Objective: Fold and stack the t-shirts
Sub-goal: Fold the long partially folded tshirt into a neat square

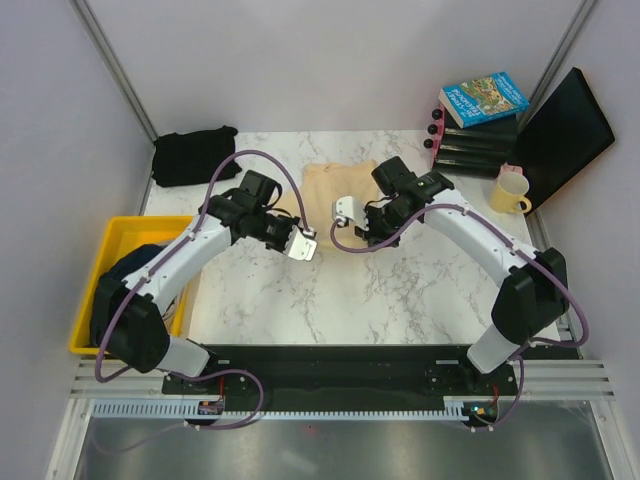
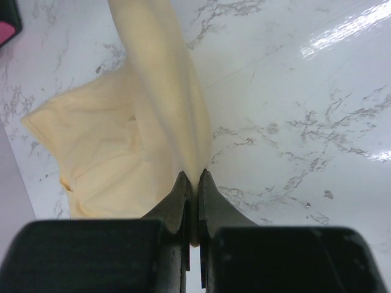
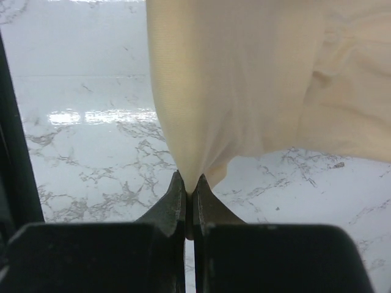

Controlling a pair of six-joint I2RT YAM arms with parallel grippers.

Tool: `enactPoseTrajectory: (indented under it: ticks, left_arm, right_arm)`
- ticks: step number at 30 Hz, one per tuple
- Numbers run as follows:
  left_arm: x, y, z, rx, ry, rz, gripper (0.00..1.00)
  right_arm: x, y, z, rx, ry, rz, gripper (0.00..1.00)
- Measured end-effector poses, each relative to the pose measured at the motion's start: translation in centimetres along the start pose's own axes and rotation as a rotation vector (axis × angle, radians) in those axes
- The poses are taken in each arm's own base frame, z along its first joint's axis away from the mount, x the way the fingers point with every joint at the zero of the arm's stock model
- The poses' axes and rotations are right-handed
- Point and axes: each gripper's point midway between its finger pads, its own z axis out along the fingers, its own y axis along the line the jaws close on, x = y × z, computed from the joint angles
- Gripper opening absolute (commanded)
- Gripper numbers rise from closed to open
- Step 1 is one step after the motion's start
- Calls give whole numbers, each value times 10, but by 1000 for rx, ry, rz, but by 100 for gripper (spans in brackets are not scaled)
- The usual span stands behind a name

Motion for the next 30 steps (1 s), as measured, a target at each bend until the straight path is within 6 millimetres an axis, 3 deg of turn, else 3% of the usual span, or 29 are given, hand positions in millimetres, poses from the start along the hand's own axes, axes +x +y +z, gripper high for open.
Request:
enactPoseTrajectory:
  ticks: [5, 9, 16, 21, 26, 30]
  left_arm:
    - [-14, -4, -9, 16, -27, -7, 2]
    - [-11, 1, -7, 31, -24, -20, 2]
    - [13, 40, -9, 2, 21, -49, 2]
    - [31, 74, -19, -56, 48, -58, 2]
    - [40, 96, -23, -95, 60, -47, 2]
    - [50, 107, -14, -107, 63, -38, 2]
  right_arm:
    - [-7, 8, -13, -9, -18, -6, 0]
    - [-5, -6, -9, 26, 10, -10, 0]
    - [-7, -74, 8, 171, 59, -20, 0]
    - [-22, -126, 0, 304, 37, -36, 0]
    - [-33, -161, -12, 403, 24, -59, 0]
    - [-31, -182, -13, 446, 34, -62, 0]
